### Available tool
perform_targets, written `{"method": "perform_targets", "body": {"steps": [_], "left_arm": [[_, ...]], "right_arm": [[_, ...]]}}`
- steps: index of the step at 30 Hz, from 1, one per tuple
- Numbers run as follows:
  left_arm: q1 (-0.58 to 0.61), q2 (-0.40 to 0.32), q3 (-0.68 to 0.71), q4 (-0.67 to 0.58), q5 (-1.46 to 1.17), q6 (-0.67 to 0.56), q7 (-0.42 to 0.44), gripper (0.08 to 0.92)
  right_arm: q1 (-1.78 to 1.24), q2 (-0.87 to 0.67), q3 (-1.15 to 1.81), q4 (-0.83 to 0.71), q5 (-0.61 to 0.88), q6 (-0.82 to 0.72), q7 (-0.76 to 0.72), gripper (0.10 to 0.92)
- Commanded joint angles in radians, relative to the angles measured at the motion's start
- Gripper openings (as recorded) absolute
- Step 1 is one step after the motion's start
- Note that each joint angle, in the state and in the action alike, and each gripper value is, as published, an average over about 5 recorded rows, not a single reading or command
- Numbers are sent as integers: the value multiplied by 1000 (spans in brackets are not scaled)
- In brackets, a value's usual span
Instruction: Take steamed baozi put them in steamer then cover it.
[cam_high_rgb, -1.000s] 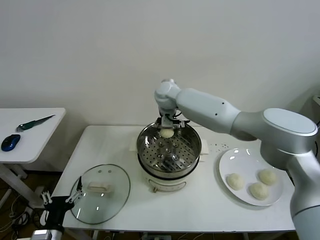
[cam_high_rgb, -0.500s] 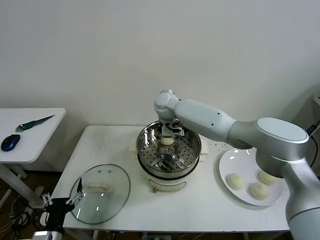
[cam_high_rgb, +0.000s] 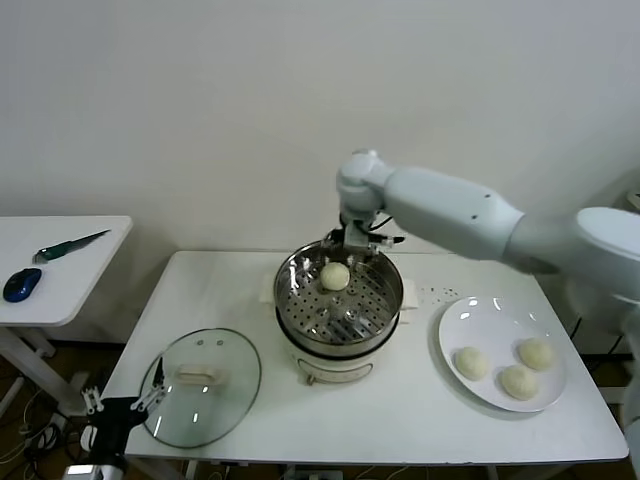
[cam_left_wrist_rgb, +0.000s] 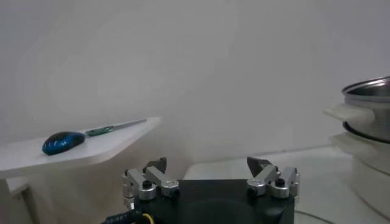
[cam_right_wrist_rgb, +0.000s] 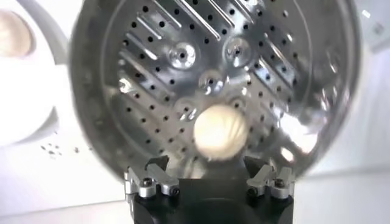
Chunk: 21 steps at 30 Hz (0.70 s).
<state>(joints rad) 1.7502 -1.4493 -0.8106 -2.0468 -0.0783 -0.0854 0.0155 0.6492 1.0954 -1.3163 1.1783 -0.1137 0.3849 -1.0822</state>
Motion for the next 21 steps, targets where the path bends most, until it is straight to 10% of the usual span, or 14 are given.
{"method": "perform_targets", "body": {"steps": [1,7,21], "left_arm": [[4,1,8,-4,3,-1,1,823],[-3,1,15,-4,7,3,2,823],[-16,-1,7,-8,23,15,4,823]], "right_arm": [[243,-339,-285,113,548,-432,40,823],[158,-515,-288,146,637,-561,-21,823],[-553,-619,247,114,325,-586,-1,823]]}}
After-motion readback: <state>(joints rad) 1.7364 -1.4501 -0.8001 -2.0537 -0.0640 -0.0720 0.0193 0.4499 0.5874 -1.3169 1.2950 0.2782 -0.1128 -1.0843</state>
